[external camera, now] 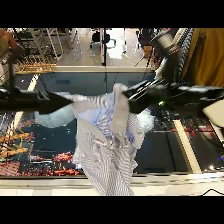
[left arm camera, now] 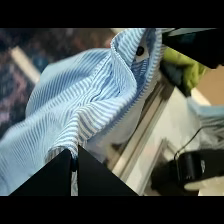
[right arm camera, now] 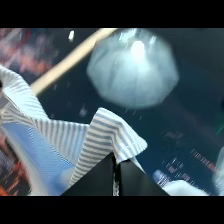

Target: Fold the clothes and pants, and hang the long-sleeved shirts on hangers.

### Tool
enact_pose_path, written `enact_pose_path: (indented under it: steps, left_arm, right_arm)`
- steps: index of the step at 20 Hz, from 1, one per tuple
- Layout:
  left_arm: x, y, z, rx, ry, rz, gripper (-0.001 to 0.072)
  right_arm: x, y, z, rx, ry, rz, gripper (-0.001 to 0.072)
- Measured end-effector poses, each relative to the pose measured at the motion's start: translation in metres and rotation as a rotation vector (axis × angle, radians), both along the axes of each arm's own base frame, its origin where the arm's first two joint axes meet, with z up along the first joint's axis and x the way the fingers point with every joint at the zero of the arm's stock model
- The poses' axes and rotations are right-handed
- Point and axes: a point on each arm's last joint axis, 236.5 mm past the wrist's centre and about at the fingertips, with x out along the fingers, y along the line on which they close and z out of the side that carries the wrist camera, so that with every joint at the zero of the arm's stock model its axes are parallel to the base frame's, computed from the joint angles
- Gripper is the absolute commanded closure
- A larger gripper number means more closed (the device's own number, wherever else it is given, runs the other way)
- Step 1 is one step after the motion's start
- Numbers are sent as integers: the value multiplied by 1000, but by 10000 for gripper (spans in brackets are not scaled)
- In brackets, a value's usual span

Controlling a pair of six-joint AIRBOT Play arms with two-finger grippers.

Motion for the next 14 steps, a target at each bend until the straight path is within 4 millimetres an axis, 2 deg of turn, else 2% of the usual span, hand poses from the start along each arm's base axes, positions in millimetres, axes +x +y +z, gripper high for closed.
enact_pose_path:
  steps: [1,3,4,5,6,8,9,10,11,14]
  left_arm:
    - [1,2,10,-14,-27,2,692]
    - [6,5,13,-11,-44,8,691]
    - [10,5,9,-4,-33,5,691]
    - [14,3,3,2,-16,-3,691]
    - [18,-1,-5,5,8,-16,691]
    - [27,-10,-24,9,68,-40,691]
    - [32,-14,-33,8,96,-51,691]
    - [38,-17,-44,10,126,-60,691]
    - [43,-19,-56,16,156,-66,691]
    - [51,-21,-89,44,244,-93,691]
  right_arm:
    - [4,-9,10,8,-26,-25,691]
    - [17,-21,13,13,-31,-67,670]
    - [29,-25,7,12,-12,-92,508]
    - [43,-29,-3,8,11,-117,270]
    - [58,-32,-19,6,56,-139,191]
    - [76,-35,-66,-19,205,-155,221]
    - [77,-37,-92,-43,289,-151,232]
    - [73,-40,-117,-71,369,-137,269]
    - [65,-43,-140,-93,446,-120,277]
    - [26,-46,-199,-117,646,-72,275]
